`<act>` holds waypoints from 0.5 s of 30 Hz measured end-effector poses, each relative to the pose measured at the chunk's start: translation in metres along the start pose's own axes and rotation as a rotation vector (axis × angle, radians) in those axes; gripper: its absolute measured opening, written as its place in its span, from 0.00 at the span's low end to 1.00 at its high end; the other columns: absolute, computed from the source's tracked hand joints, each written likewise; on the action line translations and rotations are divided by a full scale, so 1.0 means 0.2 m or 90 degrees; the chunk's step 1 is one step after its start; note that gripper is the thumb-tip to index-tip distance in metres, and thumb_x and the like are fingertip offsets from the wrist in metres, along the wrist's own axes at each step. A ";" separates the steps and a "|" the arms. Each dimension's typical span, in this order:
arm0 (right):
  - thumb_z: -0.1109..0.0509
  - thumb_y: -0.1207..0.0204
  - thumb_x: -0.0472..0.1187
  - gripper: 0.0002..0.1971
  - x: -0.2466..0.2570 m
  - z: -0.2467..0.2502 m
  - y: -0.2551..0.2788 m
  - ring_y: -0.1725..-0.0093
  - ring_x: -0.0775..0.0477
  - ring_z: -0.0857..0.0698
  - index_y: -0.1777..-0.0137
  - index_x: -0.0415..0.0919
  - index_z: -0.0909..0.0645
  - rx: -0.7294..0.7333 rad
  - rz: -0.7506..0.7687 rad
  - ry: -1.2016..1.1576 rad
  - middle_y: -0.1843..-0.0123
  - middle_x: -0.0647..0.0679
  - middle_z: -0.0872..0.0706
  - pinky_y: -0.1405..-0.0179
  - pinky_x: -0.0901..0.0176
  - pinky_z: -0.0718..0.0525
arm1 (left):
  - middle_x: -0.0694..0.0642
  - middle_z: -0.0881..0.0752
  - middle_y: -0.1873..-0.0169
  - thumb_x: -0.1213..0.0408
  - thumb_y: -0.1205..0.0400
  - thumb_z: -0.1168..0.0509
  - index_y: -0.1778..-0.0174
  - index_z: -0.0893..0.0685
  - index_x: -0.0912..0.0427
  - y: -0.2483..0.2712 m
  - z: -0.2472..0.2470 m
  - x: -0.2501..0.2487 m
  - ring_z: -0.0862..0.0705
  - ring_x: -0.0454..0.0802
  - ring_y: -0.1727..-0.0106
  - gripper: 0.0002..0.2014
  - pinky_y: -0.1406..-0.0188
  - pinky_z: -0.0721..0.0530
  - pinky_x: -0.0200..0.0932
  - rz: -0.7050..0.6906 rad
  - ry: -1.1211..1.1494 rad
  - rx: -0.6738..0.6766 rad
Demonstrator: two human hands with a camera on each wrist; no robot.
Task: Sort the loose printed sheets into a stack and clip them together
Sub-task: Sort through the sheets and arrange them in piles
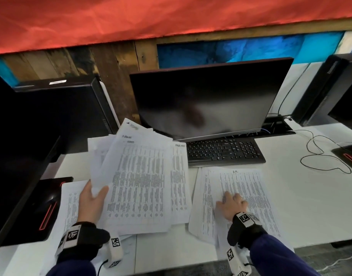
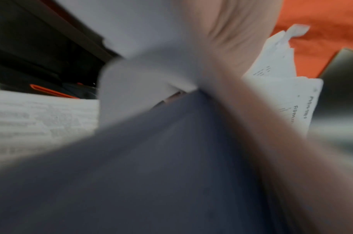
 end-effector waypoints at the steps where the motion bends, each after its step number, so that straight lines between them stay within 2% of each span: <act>1: 0.45 0.21 0.53 0.25 0.00 0.00 -0.01 0.24 0.32 0.42 0.24 0.54 0.39 0.001 0.001 -0.001 0.20 0.44 0.42 0.26 0.33 0.38 | 0.60 0.13 0.46 0.69 0.18 0.36 0.37 0.21 0.57 -0.01 0.03 0.00 0.14 0.60 0.45 0.13 0.40 0.18 0.60 -0.003 0.015 -0.005; 3: 0.46 0.20 0.53 0.24 -0.01 0.02 -0.01 0.23 0.32 0.43 0.25 0.55 0.37 0.010 -0.001 -0.012 0.20 0.43 0.42 0.25 0.33 0.40 | 0.61 0.13 0.43 0.70 0.17 0.36 0.36 0.21 0.57 -0.01 0.07 -0.02 0.14 0.60 0.43 0.14 0.39 0.19 0.59 -0.011 0.058 -0.022; 6: 0.48 0.21 0.54 0.23 0.00 0.02 -0.02 0.22 0.33 0.42 0.26 0.53 0.34 0.035 -0.006 -0.021 0.19 0.41 0.41 0.23 0.35 0.42 | 0.59 0.15 0.40 0.72 0.17 0.38 0.32 0.22 0.58 -0.01 0.09 -0.01 0.16 0.57 0.41 0.16 0.39 0.22 0.51 0.001 0.115 -0.050; 9: 0.50 0.18 0.49 0.22 0.04 0.04 -0.02 0.22 0.39 0.37 0.27 0.46 0.32 0.047 0.030 -0.048 0.22 0.42 0.33 0.22 0.43 0.43 | 0.58 0.17 0.35 0.71 0.17 0.38 0.31 0.24 0.57 0.02 0.04 -0.01 0.19 0.58 0.34 0.18 0.33 0.24 0.55 0.016 0.160 -0.028; 10: 0.51 0.15 0.48 0.22 0.05 0.06 -0.02 0.22 0.40 0.35 0.24 0.44 0.33 0.038 0.036 -0.092 0.23 0.41 0.30 0.23 0.45 0.42 | 0.57 0.19 0.33 0.72 0.17 0.37 0.29 0.25 0.56 0.04 0.00 -0.01 0.21 0.57 0.31 0.19 0.30 0.27 0.56 0.023 0.173 -0.010; 12: 0.47 0.15 0.48 0.24 0.00 0.10 -0.04 0.27 0.37 0.27 0.22 0.40 0.33 0.036 0.026 -0.299 0.26 0.39 0.25 0.27 0.47 0.32 | 0.53 0.23 0.32 0.74 0.18 0.37 0.26 0.28 0.59 0.08 -0.12 0.01 0.24 0.54 0.29 0.23 0.28 0.30 0.52 0.047 0.188 0.022; 13: 0.43 0.17 0.49 0.25 -0.05 0.13 -0.06 0.31 0.37 0.23 0.24 0.38 0.30 0.008 0.009 -0.408 0.31 0.39 0.21 0.32 0.47 0.27 | 0.54 0.22 0.33 0.74 0.18 0.37 0.26 0.28 0.61 0.10 -0.19 0.03 0.24 0.55 0.29 0.23 0.29 0.30 0.52 0.055 0.185 0.044; 15: 0.39 0.19 0.45 0.22 -0.17 0.20 -0.11 0.37 0.35 0.19 0.30 0.33 0.23 -0.089 -0.046 -0.505 0.39 0.39 0.16 0.37 0.47 0.24 | 0.58 0.19 0.34 0.74 0.19 0.36 0.27 0.27 0.60 0.13 -0.35 0.08 0.21 0.58 0.31 0.23 0.28 0.28 0.56 0.083 0.150 0.100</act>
Point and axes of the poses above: each hand's wrist, its own y-axis away from the middle knuckle, its own z-axis out of the back of the hand, x = y × z, the point moved 2 cm from there along -y, towards the middle knuckle
